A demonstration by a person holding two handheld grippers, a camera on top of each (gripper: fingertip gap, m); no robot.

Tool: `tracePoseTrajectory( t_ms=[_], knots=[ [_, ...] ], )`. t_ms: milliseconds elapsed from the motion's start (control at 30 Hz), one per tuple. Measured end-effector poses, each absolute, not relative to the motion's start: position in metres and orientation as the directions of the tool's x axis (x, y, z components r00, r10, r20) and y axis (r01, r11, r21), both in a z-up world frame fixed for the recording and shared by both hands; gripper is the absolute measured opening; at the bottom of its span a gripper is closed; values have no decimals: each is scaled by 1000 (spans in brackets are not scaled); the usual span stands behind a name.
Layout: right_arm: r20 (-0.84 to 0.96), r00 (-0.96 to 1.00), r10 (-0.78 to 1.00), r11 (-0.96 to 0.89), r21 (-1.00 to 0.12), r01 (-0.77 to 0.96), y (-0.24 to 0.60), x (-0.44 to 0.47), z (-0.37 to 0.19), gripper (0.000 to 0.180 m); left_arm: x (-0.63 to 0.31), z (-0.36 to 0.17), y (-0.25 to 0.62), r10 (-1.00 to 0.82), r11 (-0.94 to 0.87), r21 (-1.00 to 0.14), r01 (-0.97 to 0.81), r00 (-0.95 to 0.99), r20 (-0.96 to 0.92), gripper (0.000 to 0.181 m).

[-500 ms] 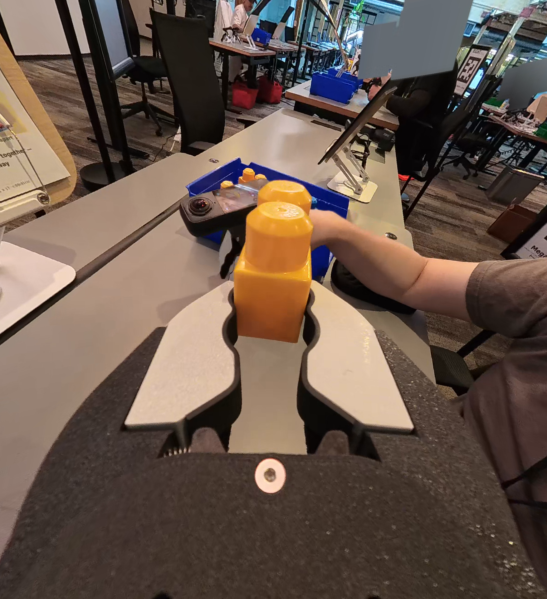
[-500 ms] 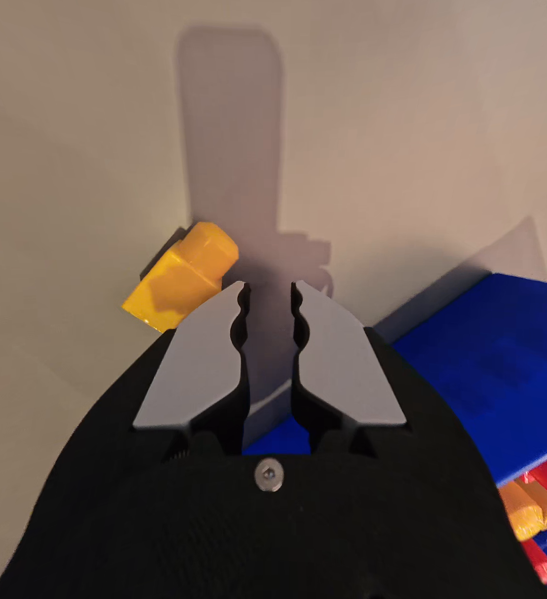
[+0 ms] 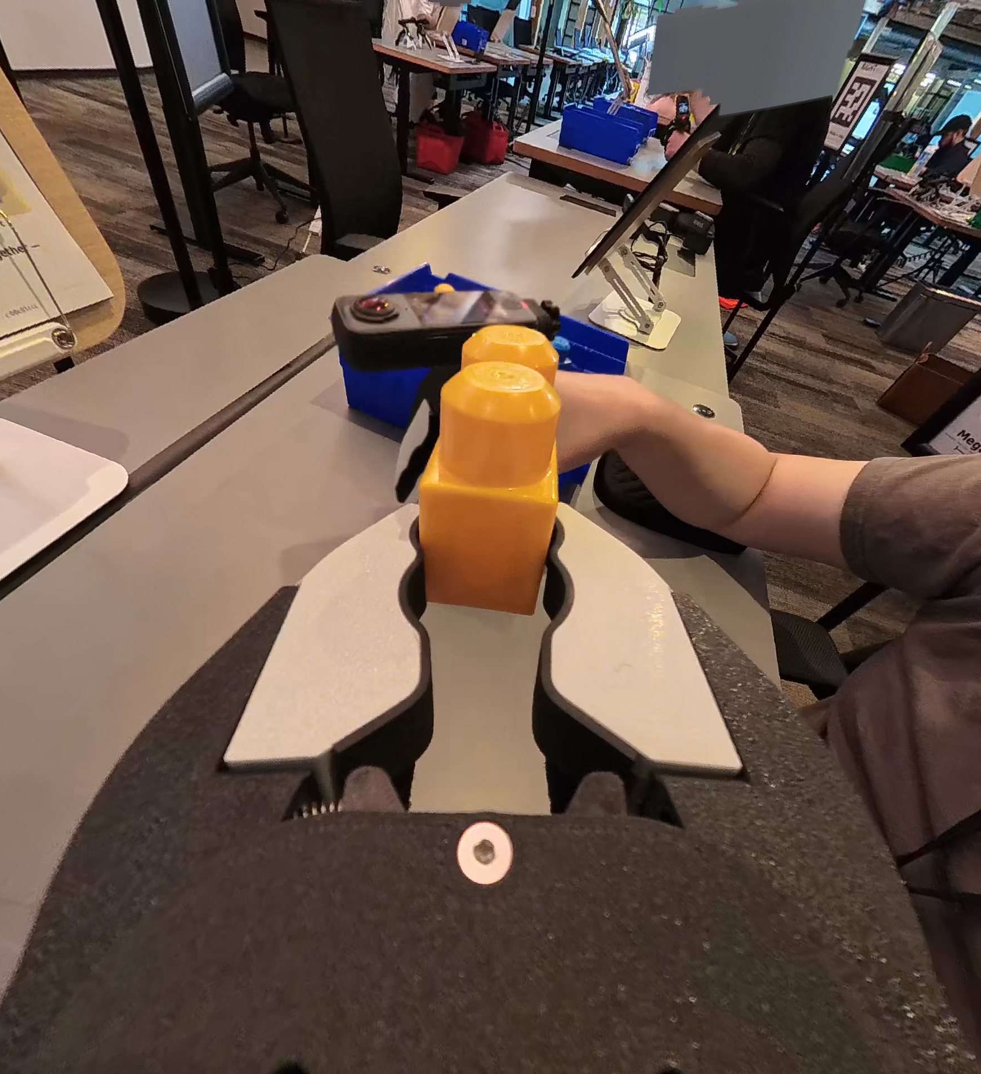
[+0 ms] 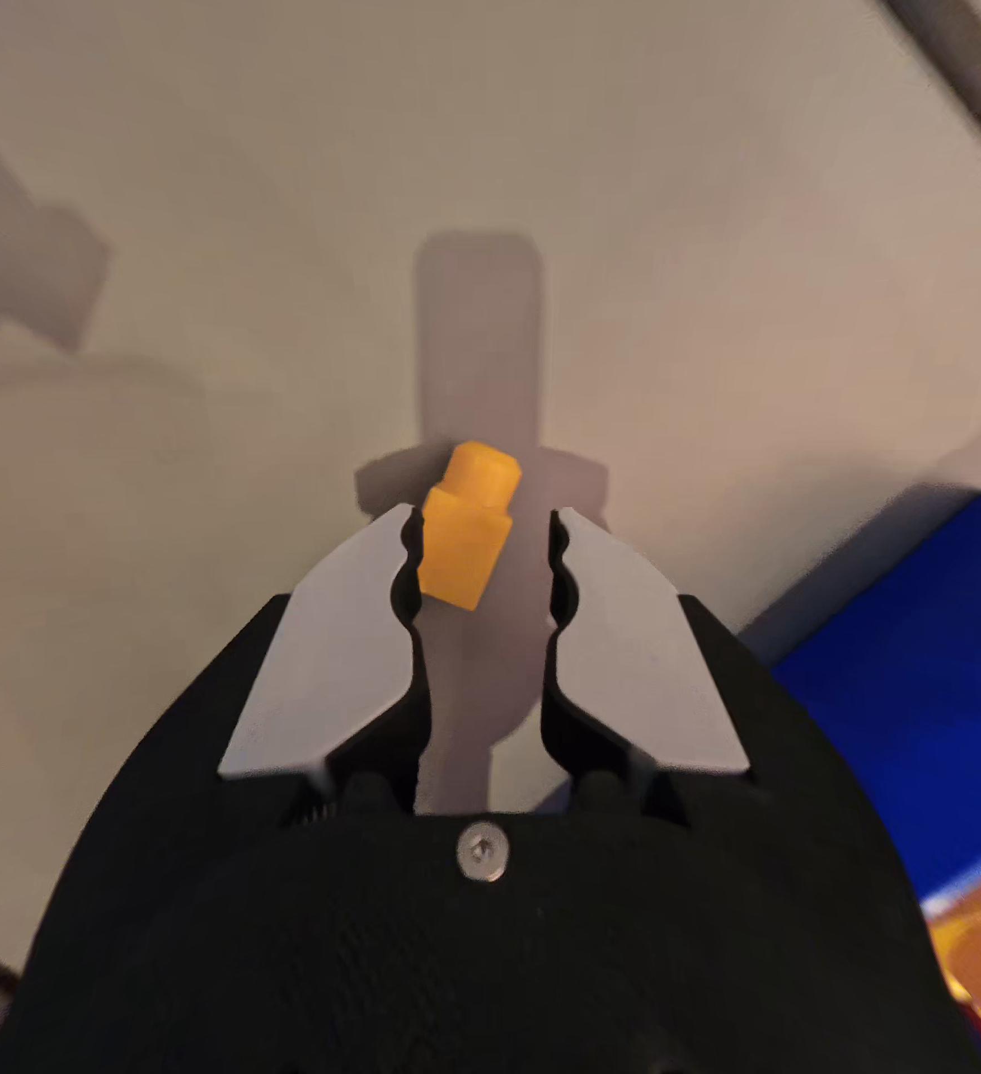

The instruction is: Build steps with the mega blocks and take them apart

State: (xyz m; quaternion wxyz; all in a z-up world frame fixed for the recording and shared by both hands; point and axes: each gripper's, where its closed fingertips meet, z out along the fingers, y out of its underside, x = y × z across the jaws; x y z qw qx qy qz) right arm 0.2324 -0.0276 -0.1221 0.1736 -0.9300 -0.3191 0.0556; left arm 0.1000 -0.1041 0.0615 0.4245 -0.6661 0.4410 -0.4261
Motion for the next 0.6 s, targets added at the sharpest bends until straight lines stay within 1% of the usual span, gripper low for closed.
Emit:
tracePoseTrajectory(
  t_ms=[33,100,400,467,533,600],
  knots=[
    [-6,789,615,-743,-341,576,-30,230,-127,43,101,61,-105,-949,-252,-940,-230,247,194,37],
    [15,791,611,-750,-309,585,-30,232,-135,49,102,59,-105,-951,-248,-939,-237,245,190,37],
    [78,801,594,-772,-225,594,-28,246,-152,48,106,55,-108,-953,-252,-933,-258,236,192,37],
    [85,800,594,-775,-206,598,-28,249,-156,46,107,55,-108,-953,-249,-935,-254,233,191,37],
    [63,797,600,-774,-204,599,-28,248,-157,37,108,55,-106,-955,-230,-940,-251,245,168,36],
    [64,797,601,-776,-192,600,-28,250,-157,37,108,54,-106,-956,-229,-937,-263,242,166,36]
  ],
)
